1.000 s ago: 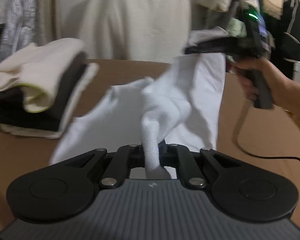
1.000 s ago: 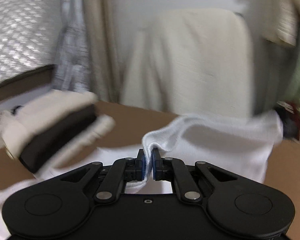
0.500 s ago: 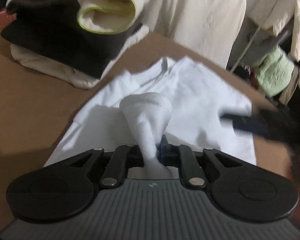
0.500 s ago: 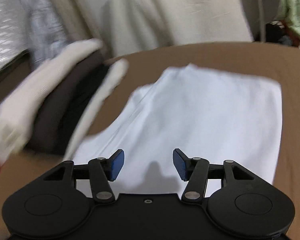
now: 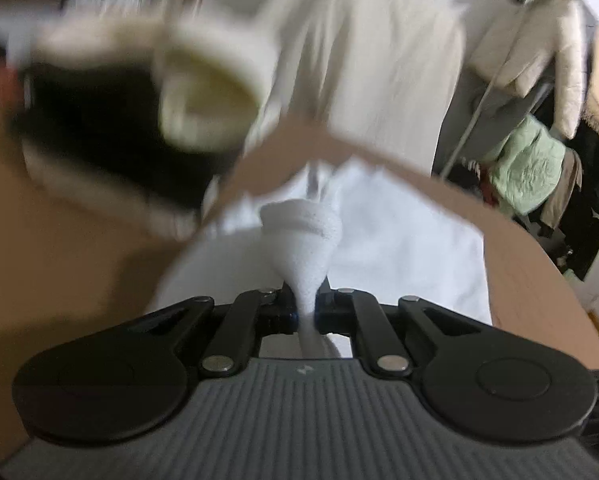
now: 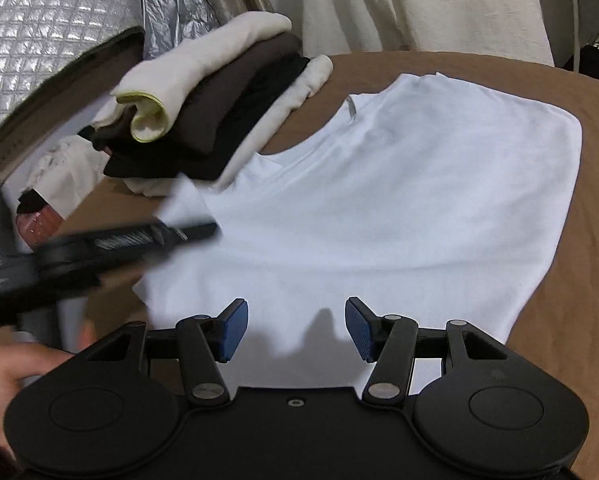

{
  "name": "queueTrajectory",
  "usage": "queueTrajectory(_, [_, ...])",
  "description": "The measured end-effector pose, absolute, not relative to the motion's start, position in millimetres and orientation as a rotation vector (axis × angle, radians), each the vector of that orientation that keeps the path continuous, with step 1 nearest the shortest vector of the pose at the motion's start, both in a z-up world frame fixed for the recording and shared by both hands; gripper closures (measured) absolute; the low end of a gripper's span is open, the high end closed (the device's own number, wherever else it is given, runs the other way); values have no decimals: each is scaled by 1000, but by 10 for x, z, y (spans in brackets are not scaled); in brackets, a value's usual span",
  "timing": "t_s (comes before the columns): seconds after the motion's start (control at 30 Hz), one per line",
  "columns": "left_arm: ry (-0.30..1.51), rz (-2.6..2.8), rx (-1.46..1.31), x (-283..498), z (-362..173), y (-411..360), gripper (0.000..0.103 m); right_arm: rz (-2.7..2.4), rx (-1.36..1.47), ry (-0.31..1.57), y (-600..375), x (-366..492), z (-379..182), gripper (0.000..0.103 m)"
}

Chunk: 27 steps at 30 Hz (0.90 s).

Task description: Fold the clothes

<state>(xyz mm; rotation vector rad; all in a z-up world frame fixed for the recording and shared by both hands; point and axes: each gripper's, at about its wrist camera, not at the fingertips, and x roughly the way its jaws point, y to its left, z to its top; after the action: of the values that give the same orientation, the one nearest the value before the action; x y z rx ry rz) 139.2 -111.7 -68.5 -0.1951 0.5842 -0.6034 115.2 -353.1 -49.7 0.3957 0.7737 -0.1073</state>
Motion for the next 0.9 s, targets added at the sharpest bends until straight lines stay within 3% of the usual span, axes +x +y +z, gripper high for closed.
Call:
queueTrajectory(0.07, [563,-539,-175,1359,-667,-1074,95,-111,420,776,-3563,1150,-542,43])
queueTrajectory(0.17, [667,-526,-238,1532,-867,-968,82,-110,459,797,-3633,1155,-617,43])
queueTrajectory(0.3, [806,-506,-322,1762,-1133,-827,78,-115,460,823,-3727,1215,-692,43])
queueTrajectory(0.37, [871,-497,-362,1873,-1258,-758,69,-86,467,829,-3812,1302,-664,43])
queueTrajectory(0.63, [898,-438,-291,2114,-1356,-777,68,-93,175,765,-4555,2573,-144,43])
queueTrajectory(0.8, [887,-477,-325,2179,-1446,-739,65,-229,10,773,-5043,3582,-277,44])
queueTrajectory(0.9, [888,-512,-393,2233,-1510,-669,67,-273,66,761,-5286,3908,-440,46])
